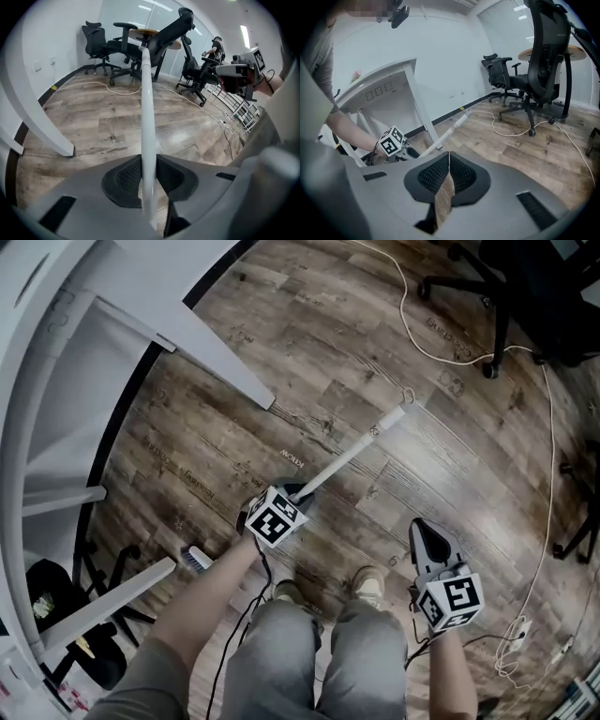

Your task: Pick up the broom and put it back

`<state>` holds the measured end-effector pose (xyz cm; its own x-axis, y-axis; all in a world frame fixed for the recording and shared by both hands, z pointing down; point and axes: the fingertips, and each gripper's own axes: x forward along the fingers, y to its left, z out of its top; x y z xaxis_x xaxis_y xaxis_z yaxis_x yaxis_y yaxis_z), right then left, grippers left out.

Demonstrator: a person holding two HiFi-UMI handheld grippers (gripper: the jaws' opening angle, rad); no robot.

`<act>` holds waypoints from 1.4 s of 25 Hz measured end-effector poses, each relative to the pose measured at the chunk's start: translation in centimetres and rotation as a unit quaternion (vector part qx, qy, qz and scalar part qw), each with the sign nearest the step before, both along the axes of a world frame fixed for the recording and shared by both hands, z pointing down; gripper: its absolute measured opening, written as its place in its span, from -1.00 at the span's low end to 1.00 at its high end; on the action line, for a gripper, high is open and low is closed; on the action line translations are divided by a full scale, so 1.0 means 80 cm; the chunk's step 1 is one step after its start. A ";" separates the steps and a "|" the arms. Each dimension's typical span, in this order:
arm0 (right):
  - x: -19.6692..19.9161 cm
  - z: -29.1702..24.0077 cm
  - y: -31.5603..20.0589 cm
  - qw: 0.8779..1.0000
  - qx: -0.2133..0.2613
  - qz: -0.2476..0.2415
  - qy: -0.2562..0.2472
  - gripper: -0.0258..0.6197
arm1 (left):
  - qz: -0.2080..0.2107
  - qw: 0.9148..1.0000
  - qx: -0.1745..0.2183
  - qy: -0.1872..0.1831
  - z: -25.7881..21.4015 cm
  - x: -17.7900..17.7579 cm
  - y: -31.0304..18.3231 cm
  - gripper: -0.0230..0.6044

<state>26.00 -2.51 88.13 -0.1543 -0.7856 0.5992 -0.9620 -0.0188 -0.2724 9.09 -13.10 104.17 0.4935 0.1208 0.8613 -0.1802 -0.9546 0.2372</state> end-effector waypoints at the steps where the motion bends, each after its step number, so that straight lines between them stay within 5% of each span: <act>1: -0.001 0.014 0.000 1.000 0.000 -0.003 0.000 -0.82 | -0.004 1.000 -0.002 -0.003 0.015 -0.005 0.000 -0.63; 7: -0.002 0.097 -0.001 1.000 -0.003 -0.020 0.003 -0.82 | -0.026 1.000 0.003 -0.009 0.100 -0.020 -0.015 -0.63; 13: 0.006 0.166 -0.012 0.999 0.002 -0.042 0.003 -0.82 | 0.011 0.999 0.025 -0.017 0.162 -0.018 -0.021 -0.59; 20: 0.016 0.203 -0.032 0.998 0.016 -0.056 0.007 -0.82 | 0.004 0.998 0.032 -0.045 0.219 -0.015 -0.025 -0.59; 25: 0.015 0.216 -0.038 0.995 0.019 -0.089 0.039 -0.82 | 0.005 0.998 0.031 -0.058 0.239 -0.016 -0.025 -0.59; 35: 0.018 0.179 -0.033 0.997 0.010 -0.070 0.031 -0.82 | 0.000 0.996 0.067 -0.064 0.205 -0.025 -0.030 -0.39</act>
